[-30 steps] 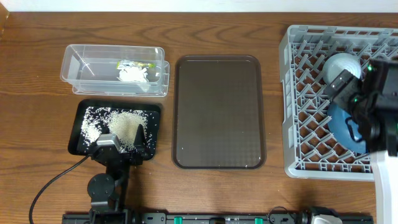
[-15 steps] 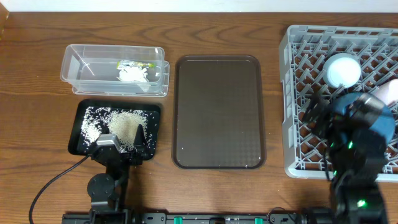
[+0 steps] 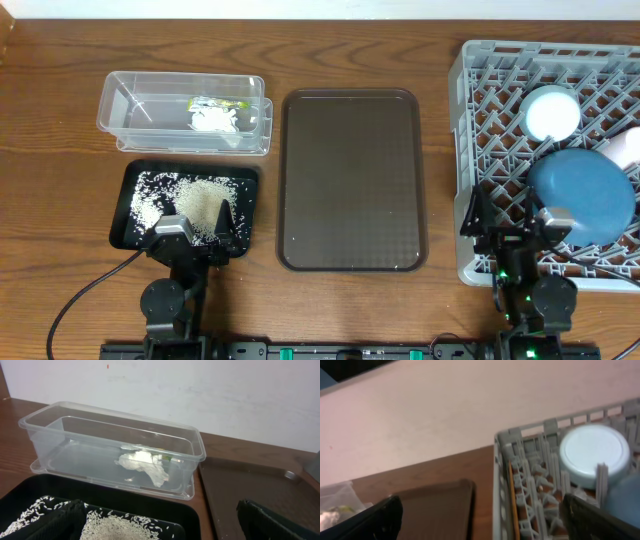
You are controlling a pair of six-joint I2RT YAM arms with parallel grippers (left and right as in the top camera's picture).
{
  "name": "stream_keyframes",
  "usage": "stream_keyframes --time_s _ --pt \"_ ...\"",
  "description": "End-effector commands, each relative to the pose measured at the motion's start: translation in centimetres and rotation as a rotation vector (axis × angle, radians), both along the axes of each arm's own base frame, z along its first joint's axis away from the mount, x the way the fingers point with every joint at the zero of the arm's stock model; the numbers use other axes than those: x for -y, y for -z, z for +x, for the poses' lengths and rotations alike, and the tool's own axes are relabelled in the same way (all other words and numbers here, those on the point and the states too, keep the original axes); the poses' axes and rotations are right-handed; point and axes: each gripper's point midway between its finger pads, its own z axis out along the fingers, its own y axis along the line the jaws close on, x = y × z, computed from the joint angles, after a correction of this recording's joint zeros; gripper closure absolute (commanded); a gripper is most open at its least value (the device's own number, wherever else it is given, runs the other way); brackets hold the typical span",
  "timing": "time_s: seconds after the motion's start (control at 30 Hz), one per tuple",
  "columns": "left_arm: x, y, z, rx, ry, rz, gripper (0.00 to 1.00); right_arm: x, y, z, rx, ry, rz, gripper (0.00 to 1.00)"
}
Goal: Sort waste into correct bins and load items into the dishwasher rack
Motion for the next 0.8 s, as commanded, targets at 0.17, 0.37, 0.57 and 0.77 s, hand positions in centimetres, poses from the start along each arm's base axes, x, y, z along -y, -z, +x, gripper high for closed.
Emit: stream_keyframes --time_s 0.17,0.37,0.57,0.77 --pt "0.1 1.5 0.0 -0.04 0.009 0.003 0.02 1.0 0.4 -0.8 0.001 0.051 0.013 0.01" --pt "0.1 1.5 0.0 -0.04 0.009 0.003 0.02 1.3 2.3 -1.4 -0.071 0.073 0.009 0.01" --pt "0.1 1.5 0.0 -0.04 0.009 0.003 0.02 1.1 2.4 -1.4 -0.069 0.056 -0.099 0.01" --pt "0.1 1.5 0.0 -0.04 0.009 0.003 0.02 1.1 2.4 -1.4 -0.064 0.048 -0.279 0.01"
